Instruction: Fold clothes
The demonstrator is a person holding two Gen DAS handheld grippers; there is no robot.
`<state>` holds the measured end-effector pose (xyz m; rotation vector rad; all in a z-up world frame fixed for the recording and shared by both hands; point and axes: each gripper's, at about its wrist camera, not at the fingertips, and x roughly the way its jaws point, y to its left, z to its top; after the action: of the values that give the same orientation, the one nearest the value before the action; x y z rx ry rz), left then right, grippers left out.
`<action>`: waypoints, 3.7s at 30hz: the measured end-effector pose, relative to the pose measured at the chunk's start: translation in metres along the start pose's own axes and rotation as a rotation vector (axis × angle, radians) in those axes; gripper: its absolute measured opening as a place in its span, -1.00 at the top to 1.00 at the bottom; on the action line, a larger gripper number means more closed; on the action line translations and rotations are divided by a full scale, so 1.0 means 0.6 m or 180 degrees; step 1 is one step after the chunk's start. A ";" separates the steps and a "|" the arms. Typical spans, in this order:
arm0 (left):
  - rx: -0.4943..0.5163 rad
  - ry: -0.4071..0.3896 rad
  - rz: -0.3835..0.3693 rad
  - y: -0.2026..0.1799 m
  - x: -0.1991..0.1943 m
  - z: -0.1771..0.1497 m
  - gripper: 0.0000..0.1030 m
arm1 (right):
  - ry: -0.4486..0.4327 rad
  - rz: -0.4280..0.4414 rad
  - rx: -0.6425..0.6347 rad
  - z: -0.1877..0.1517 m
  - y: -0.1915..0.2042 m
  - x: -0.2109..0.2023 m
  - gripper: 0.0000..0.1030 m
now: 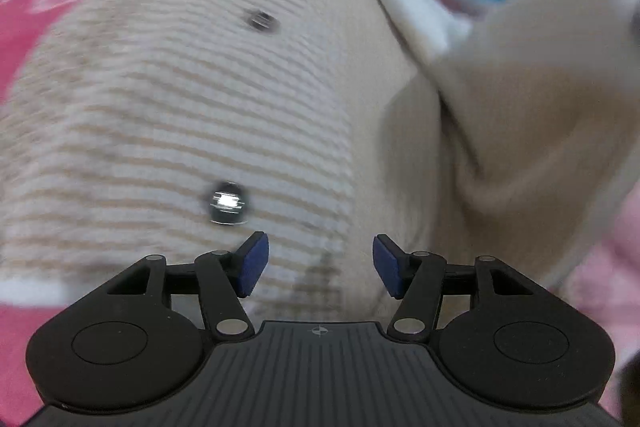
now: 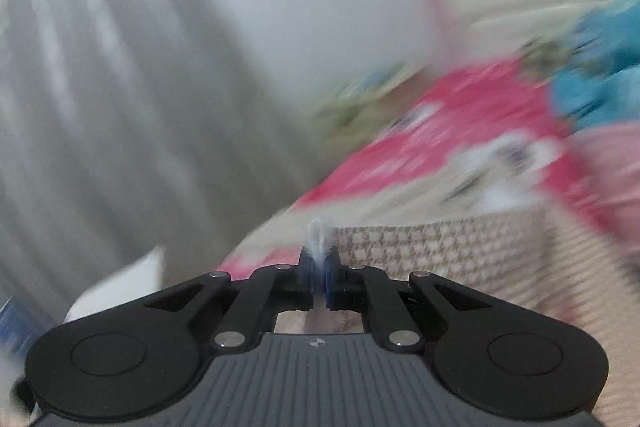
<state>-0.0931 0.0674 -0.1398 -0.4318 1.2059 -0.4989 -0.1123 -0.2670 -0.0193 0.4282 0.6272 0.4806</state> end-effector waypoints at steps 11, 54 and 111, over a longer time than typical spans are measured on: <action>-0.0993 -0.0165 -0.0007 0.165 -0.069 0.023 -0.12 | 0.1399 0.0841 -0.0991 -0.151 0.124 0.221 0.86; 0.0948 -0.0487 0.1089 -0.063 0.063 0.097 -0.11 | 0.0266 -0.1079 0.0595 0.064 -0.218 0.066 -0.21; 0.0685 -0.0938 0.0389 -0.008 0.105 0.054 0.25 | 0.0136 -0.0680 -0.0436 0.263 -0.242 0.369 -0.26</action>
<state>-0.0454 0.0288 -0.1759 -0.2355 0.8780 -0.4371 0.1887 -0.3001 -0.0781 0.2185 0.6686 0.3272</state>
